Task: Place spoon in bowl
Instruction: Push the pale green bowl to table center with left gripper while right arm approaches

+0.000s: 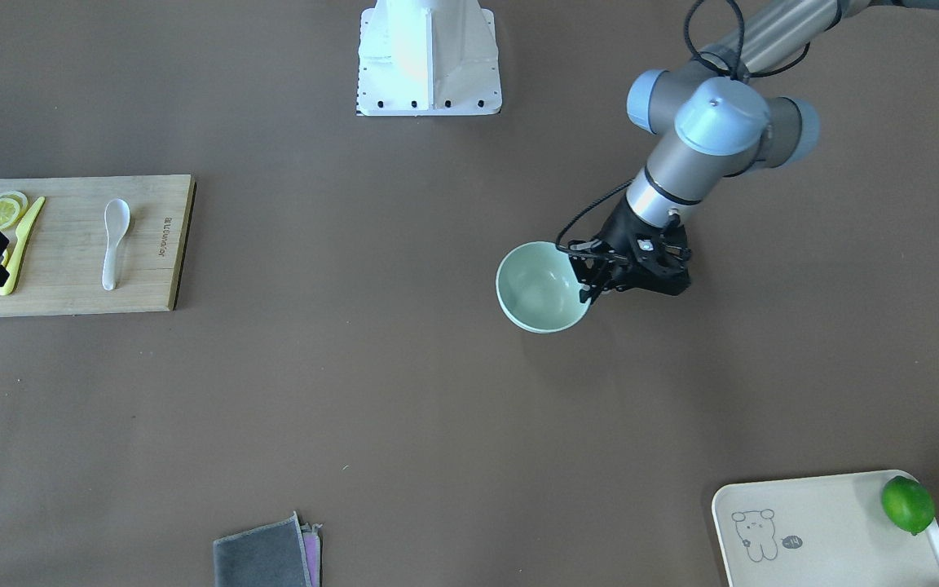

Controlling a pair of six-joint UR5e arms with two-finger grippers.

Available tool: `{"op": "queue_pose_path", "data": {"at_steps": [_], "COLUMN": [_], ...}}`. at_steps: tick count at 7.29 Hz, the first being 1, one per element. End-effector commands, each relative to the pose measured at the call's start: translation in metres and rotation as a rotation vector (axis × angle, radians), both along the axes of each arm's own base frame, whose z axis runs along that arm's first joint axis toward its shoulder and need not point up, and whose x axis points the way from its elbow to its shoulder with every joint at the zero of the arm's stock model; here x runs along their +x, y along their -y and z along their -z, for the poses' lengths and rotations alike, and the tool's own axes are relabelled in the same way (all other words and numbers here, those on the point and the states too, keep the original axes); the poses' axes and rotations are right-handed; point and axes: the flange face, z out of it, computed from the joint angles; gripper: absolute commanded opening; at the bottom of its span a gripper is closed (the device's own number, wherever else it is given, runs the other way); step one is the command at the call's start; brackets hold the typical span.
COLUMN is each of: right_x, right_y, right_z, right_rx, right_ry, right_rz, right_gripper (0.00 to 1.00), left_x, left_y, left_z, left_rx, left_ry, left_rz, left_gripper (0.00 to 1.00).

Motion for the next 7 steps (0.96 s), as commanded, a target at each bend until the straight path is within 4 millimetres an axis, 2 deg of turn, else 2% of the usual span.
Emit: {"op": "queue_pose_path", "data": {"at_steps": [1, 2, 4, 5, 6, 7], "right_x": [0.000, -0.001, -0.001, -0.001, -0.009, -0.015], "right_y": [0.000, 0.000, 0.001, 0.001, -0.001, -0.003], "right_z": [-0.002, -0.002, 0.001, 0.002, 0.004, 0.007], "right_rx": [-0.005, -0.005, -0.001, -0.013, -0.036, -0.037], "right_ry": [-0.003, -0.002, 0.001, 0.008, 0.024, 0.029], "right_rz": [0.001, 0.000, 0.001, -0.011, -0.025, -0.018], "right_gripper": [1.00, 1.00, 1.00, 1.00, 1.00, 1.00], "left_x": [0.068, 0.084, 0.108, 0.114, 0.113, 0.111], "left_y": [-0.047, -0.055, -0.051, -0.050, -0.051, -0.050], "left_z": [0.047, 0.065, 0.074, 0.076, 0.075, 0.076], "left_rx": [-0.021, -0.030, -0.035, -0.034, -0.030, -0.024], "left_ry": [0.030, 0.035, 0.055, 0.059, 0.060, 0.058], "left_rz": [0.002, 0.003, 0.025, 0.026, 0.024, 0.024], "left_gripper": [0.00, 0.00, 0.00, 0.00, 0.27, 0.95]}}
